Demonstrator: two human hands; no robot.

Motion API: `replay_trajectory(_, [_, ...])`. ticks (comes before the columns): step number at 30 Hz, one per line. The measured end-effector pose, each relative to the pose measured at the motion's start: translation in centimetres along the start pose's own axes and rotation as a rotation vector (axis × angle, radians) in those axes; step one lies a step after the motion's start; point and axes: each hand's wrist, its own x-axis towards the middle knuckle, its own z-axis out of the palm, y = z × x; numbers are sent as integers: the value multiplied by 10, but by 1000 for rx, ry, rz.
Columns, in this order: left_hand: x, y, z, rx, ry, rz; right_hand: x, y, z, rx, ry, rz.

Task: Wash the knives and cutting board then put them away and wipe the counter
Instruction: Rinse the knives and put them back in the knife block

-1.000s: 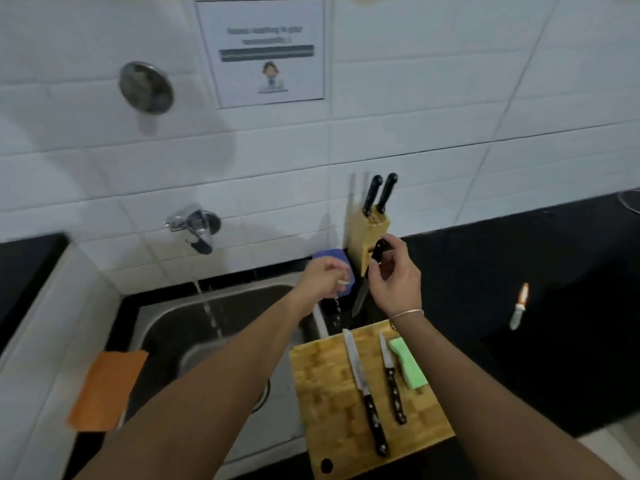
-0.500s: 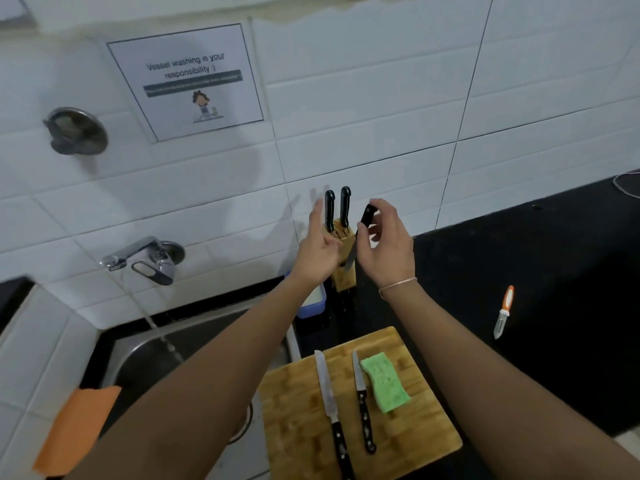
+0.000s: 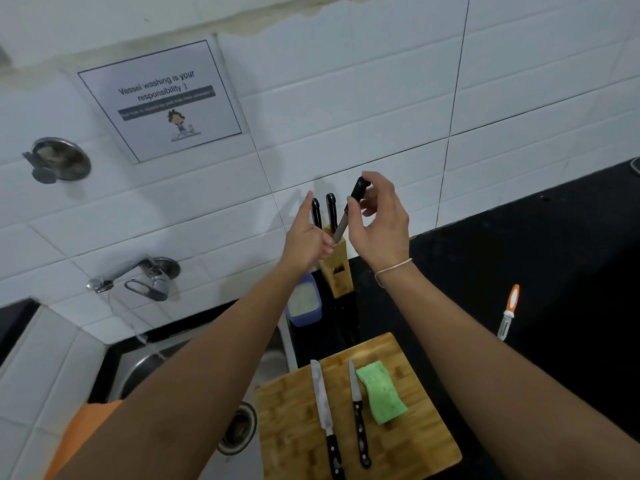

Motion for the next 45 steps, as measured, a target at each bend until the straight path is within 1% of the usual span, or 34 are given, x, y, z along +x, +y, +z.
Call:
replay_trajectory(6, [1, 0, 7, 30, 31, -40, 4, 10, 2, -3, -19, 15])
replay_trajectory(10, [5, -8, 2, 109, 53, 3, 2, 17, 10, -7, -57, 26])
replay_trajectory(16, [10, -20, -6, 229, -19, 114, -1, 29, 16, -24, -100, 34])
replay_trajectory(20, [11, -22, -8, 262, -56, 127, -1, 35, 20, -38, -112, 27])
replay_trajectory(23, [10, -22, -9, 290, -68, 138, 1, 37, 25, -40, -117, -12])
replay_trajectory(26, [10, -22, -12, 321, -78, 143, 2, 40, 31, -50, -163, -50])
replay_trajectory(28, [10, -21, -15, 341, -83, 148, 5, 40, 36, -78, -216, -87])
replay_trajectory(31, [9, -19, -18, 350, -95, 162, 1, 44, 42, -162, -387, -141])
replay_trajectory(33, [10, -20, -21, 336, -93, 167, -14, 53, 42, -258, -490, -165])
replay_trajectory(35, [10, -21, -25, 327, -83, 164, -33, 68, 40, -397, -593, -141])
replay_trajectory(37, [10, -23, -28, 332, -80, 173, -57, 86, 33, -645, -813, -128])
replay_trajectory(38, [10, -24, -29, 333, -84, 176, -71, 95, 26, -734, -921, -93])
replay_trajectory(39, [10, -25, -29, 333, -87, 173, -83, 102, 18, -770, -977, -34])
replay_trajectory(41, [10, -27, -30, 339, -93, 167, -106, 107, 1, -765, -985, 62])
replay_trajectory(45, [10, -32, -21, 351, -61, 199, -132, 95, -12, -662, -967, 140])
